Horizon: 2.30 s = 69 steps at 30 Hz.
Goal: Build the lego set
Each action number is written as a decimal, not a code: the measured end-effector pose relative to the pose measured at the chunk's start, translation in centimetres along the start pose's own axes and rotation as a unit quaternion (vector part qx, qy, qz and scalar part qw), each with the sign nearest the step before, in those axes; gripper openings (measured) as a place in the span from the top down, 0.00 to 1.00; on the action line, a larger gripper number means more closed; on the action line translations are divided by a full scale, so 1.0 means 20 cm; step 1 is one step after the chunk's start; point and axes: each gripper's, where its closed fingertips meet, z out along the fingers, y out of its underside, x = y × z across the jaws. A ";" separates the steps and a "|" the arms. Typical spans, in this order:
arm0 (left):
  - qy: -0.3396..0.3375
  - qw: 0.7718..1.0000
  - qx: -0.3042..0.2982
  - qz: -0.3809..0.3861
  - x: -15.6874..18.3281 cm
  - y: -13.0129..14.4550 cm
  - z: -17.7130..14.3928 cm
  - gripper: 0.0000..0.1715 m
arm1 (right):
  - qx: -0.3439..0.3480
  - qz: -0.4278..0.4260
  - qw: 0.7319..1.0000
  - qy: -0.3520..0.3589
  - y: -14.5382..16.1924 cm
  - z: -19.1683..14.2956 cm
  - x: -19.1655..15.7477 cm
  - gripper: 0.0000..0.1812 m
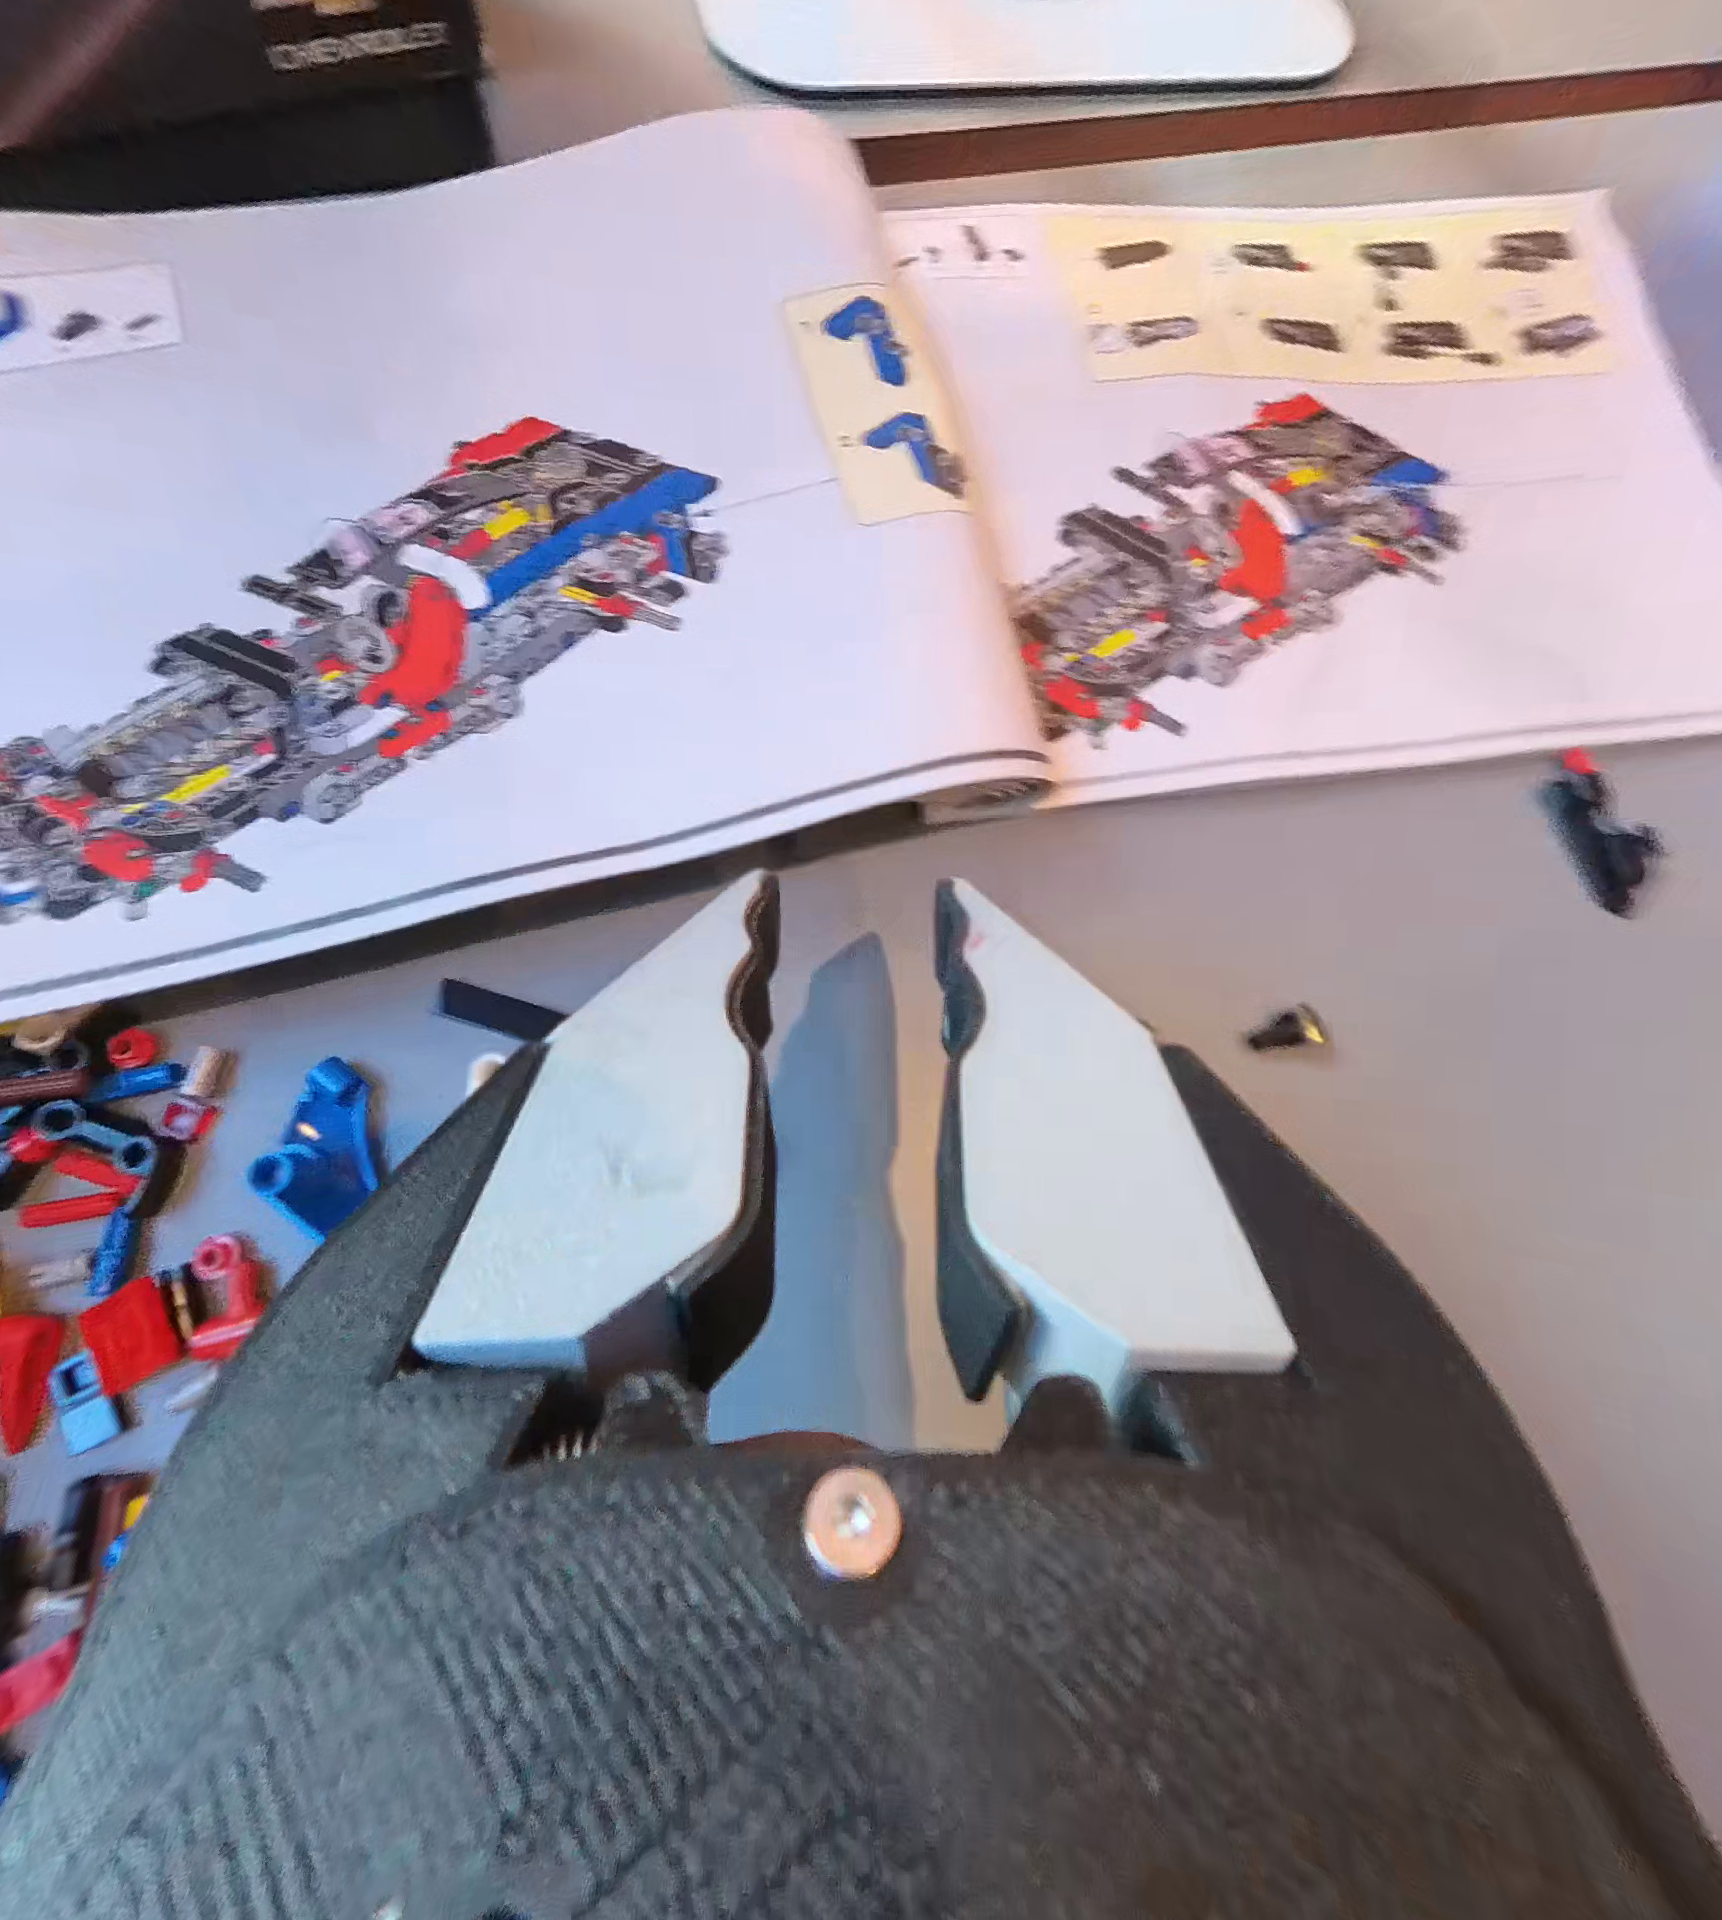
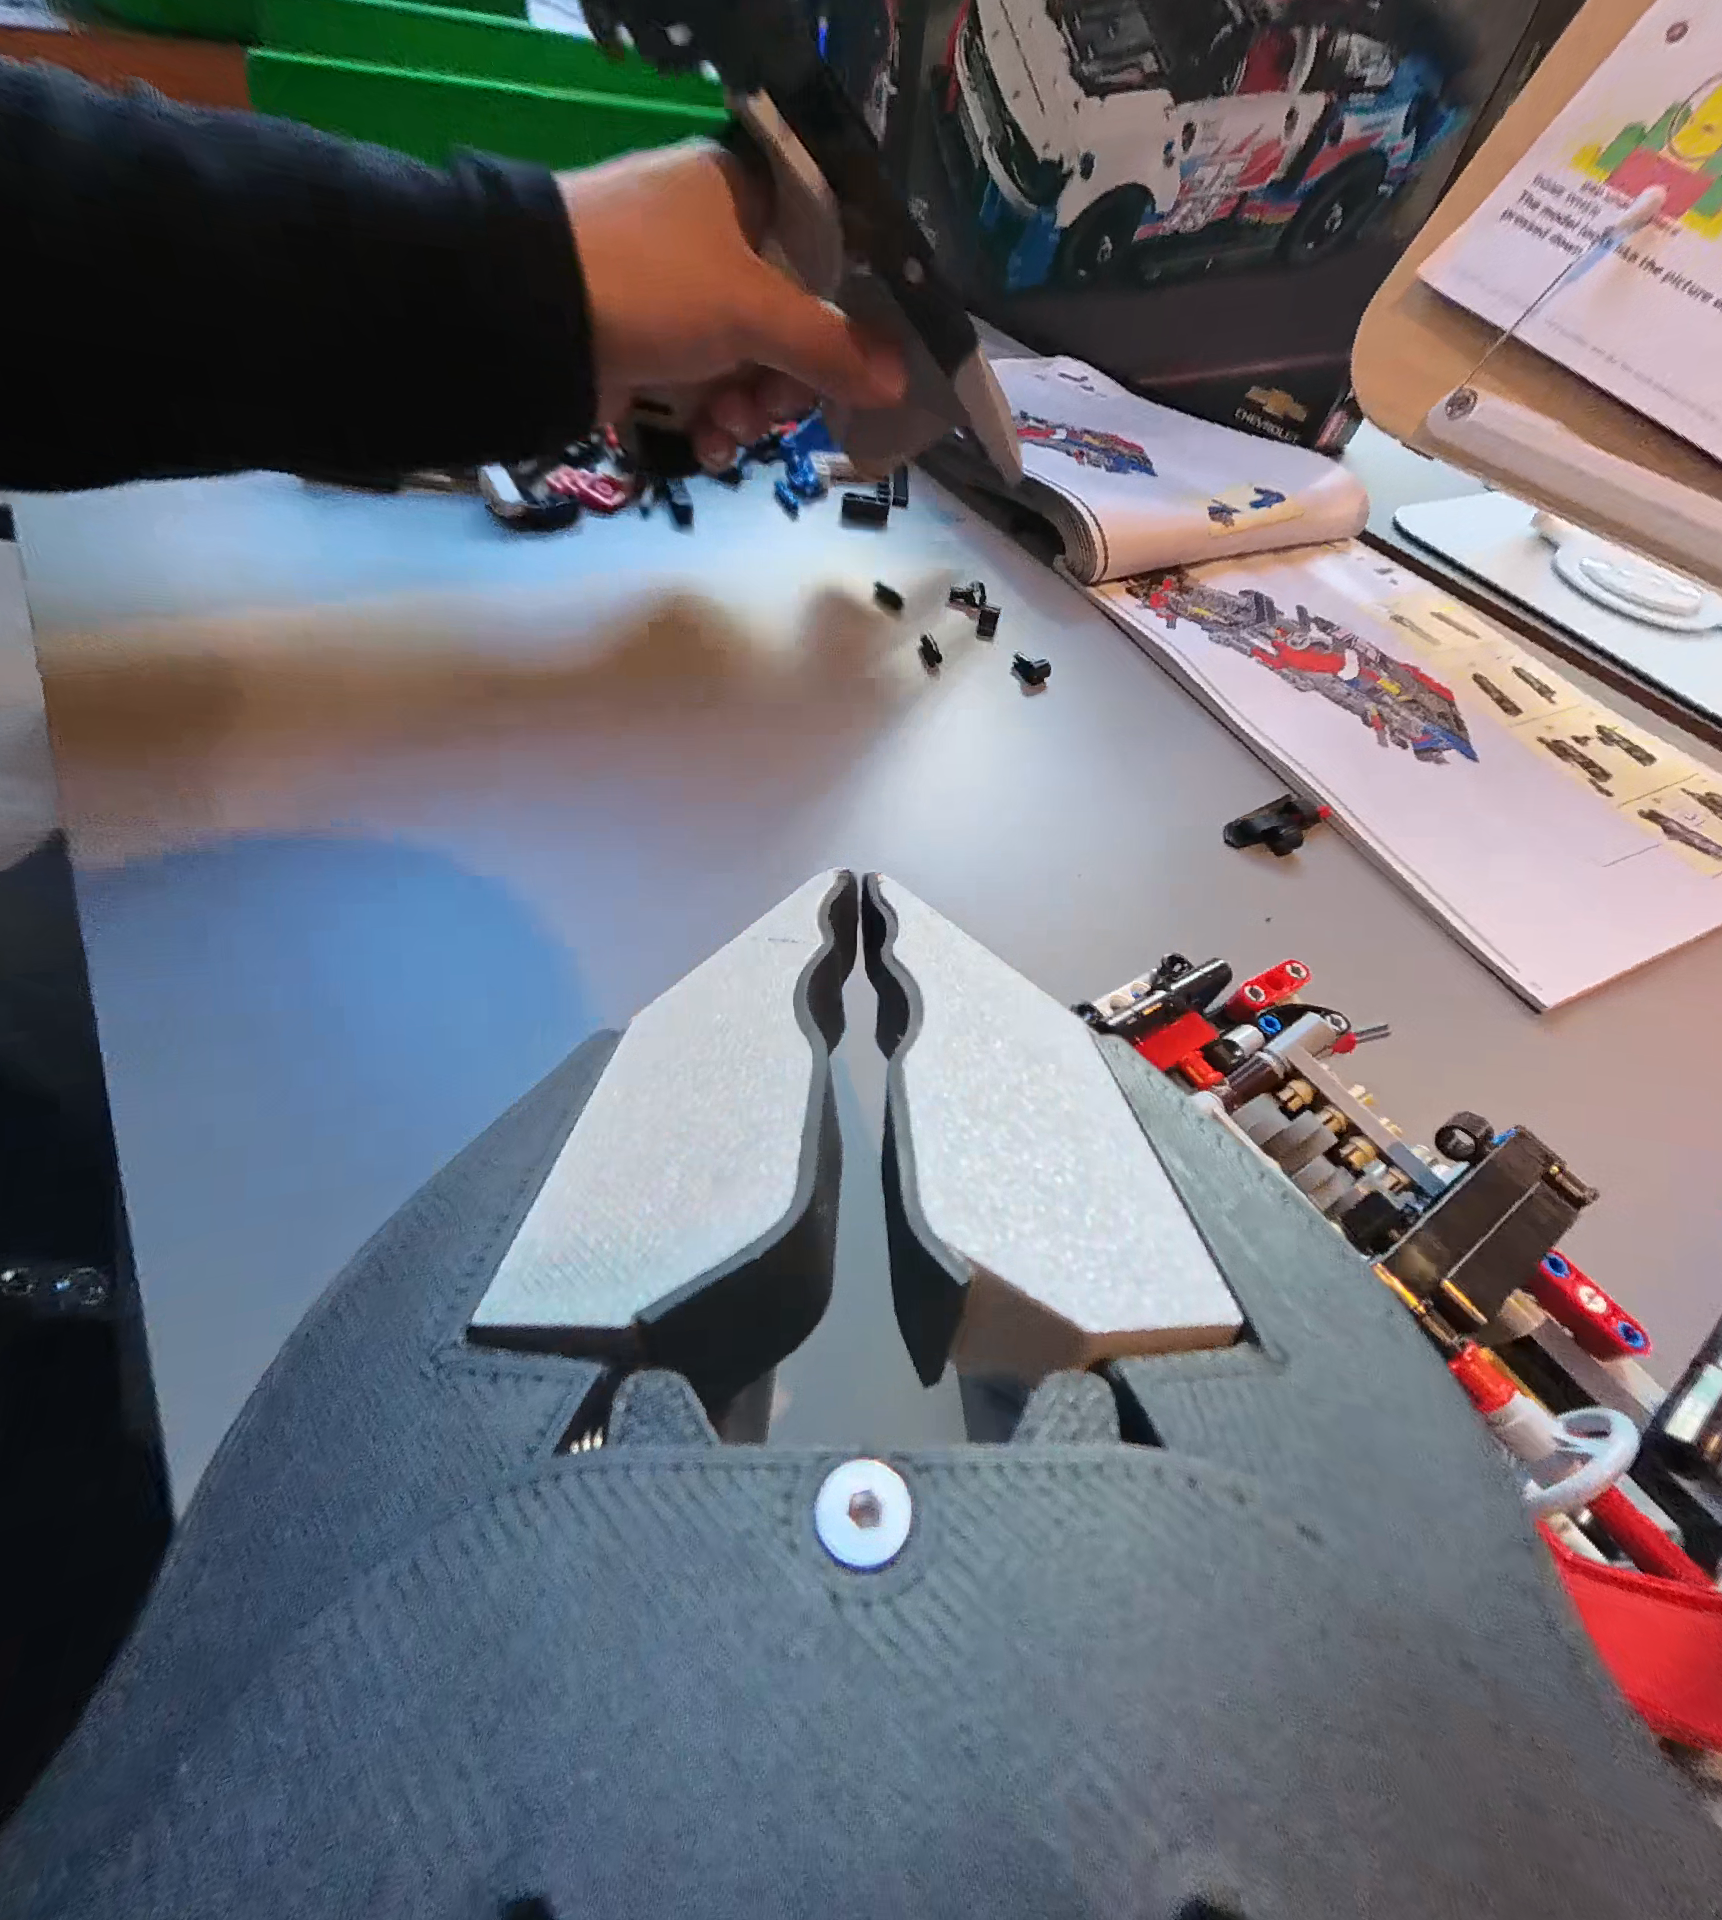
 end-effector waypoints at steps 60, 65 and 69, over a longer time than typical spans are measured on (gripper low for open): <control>0.204 0.952 -0.094 0.206 0.97 0.02 0.07 0.81 | 0.099 0.078 0.991 0.048 -0.05 -0.25 0.21 1.00; 0.220 0.951 -0.152 0.152 1.01 0.05 0.26 0.77 | 0.089 0.066 0.992 0.063 -0.03 -0.26 0.22 1.00; 0.192 0.955 -0.158 0.159 0.99 0.07 0.31 0.85 | 0.092 0.072 0.991 0.062 -0.03 -0.28 0.23 1.00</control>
